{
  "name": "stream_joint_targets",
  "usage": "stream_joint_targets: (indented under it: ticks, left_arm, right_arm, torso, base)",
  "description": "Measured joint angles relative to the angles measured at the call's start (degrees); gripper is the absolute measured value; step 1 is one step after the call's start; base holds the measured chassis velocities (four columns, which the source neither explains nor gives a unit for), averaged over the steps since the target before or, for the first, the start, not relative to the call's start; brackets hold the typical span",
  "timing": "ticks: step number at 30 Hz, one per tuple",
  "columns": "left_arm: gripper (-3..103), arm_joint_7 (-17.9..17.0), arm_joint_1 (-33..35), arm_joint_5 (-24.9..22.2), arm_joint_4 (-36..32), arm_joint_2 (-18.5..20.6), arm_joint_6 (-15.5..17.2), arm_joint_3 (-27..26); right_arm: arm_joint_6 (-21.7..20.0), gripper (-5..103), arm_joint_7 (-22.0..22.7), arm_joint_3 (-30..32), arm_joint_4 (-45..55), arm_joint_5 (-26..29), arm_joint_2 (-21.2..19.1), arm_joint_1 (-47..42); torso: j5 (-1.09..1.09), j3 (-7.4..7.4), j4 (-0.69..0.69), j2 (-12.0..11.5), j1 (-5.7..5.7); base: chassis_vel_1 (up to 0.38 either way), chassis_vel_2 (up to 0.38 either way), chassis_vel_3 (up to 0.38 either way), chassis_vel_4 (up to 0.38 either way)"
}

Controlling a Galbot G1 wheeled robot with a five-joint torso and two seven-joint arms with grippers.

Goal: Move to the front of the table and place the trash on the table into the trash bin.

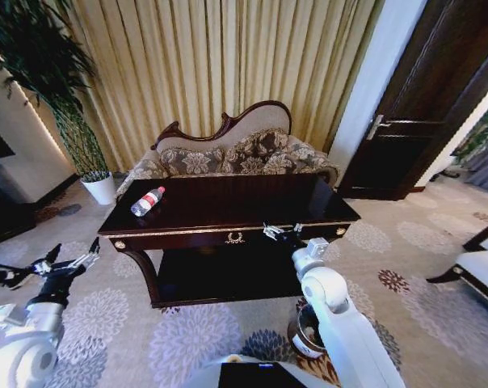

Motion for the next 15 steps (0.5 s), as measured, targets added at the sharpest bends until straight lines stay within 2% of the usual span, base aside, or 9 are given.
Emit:
stream_joint_targets:
  ticks: [15]
  left_arm:
    - [100,0.1,0.0,0.4,-0.1,-0.5,0.0,0.2]
  right_arm:
    - [0.1,100,0.0,0.3,-0.2,0.3,0.3,0.7]
  torso:
    - [0.0,0.0,0.0,0.0,0.01]
  base:
    - [-0.112,0.111,0.108,-0.11]
